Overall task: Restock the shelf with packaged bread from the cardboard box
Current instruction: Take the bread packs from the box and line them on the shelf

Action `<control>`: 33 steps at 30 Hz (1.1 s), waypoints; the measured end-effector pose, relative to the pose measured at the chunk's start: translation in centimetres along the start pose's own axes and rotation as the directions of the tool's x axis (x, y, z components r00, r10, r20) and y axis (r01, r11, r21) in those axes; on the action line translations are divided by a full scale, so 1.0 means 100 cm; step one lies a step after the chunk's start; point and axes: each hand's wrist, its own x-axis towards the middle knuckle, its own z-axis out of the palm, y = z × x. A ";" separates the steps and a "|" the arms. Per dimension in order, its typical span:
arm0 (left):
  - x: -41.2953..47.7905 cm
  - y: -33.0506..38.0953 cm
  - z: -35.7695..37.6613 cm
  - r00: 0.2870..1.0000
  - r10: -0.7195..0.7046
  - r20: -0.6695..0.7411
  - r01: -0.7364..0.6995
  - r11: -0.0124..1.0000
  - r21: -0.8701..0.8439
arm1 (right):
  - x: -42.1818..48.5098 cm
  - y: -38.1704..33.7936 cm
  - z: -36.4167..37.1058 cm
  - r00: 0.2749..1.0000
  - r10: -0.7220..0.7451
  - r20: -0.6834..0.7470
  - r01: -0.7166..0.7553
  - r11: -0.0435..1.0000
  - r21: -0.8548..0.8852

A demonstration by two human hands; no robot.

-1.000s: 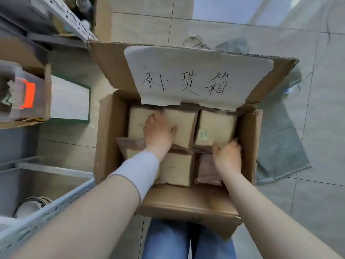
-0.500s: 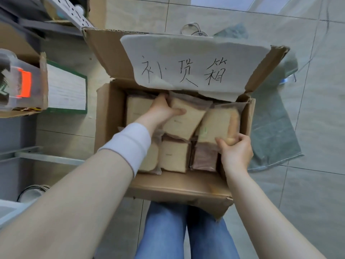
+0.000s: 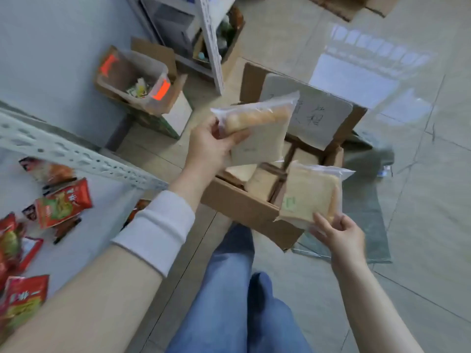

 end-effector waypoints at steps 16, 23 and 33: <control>-0.276 0.107 -0.495 0.575 0.190 -0.795 -0.300 0.954 0.011 | -0.394 -0.160 0.259 0.464 -0.362 0.808 0.465 0.876 0.125; -0.321 0.019 -0.672 0.465 0.093 -0.881 -0.259 0.965 -0.035 | -0.525 -0.131 0.452 0.312 -0.437 0.844 0.594 0.783 0.185; -0.229 -0.021 -0.837 0.274 -0.020 -0.961 -0.365 0.923 -0.124 | -0.611 -0.139 0.690 0.191 -0.534 0.823 0.673 0.682 0.287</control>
